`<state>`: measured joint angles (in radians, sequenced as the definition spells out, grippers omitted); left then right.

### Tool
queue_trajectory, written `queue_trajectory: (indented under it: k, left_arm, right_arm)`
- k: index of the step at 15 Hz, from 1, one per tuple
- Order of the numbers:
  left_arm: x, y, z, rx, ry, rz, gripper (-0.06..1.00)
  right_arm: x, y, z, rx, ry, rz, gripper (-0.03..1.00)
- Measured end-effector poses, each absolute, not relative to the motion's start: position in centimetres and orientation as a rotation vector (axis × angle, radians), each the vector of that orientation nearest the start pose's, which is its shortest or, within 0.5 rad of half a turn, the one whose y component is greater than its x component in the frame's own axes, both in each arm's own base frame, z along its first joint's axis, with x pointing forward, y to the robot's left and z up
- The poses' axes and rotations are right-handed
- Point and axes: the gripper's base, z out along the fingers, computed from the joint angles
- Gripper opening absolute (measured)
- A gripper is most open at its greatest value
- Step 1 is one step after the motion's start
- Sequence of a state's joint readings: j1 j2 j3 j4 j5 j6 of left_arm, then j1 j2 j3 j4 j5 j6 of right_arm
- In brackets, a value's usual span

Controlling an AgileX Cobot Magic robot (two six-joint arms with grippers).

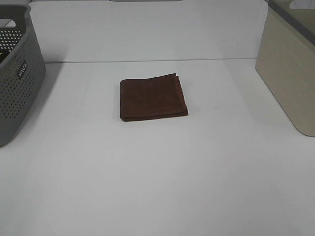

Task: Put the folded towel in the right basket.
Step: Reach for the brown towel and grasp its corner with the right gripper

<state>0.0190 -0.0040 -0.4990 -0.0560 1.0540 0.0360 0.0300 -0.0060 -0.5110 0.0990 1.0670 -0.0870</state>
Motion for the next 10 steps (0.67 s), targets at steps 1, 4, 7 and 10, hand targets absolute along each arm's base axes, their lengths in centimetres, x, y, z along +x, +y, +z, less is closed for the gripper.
queue_trajectory:
  k: [1,4,7,10]
  left_arm:
    - [-0.51,-0.45,27.76,0.02,2.033,-0.032,0.97]
    - [-0.51,-0.45,27.76,0.02,2.033,-0.032,0.97]
    - [-0.51,-0.45,27.76,0.02,2.033,-0.032,0.97]
    - [-0.51,-0.45,27.76,0.02,2.033,-0.032,0.97]
  right_arm:
    - [-0.78,0.77,28.01,-0.125,2.027,0.082,0.73]
    - [-0.78,0.77,28.01,-0.125,2.027,0.082,0.73]
    - [-0.78,0.77,28.01,-0.125,2.027,0.082,0.73]
    - [-0.78,0.77,28.01,-0.125,2.027,0.082,0.73]
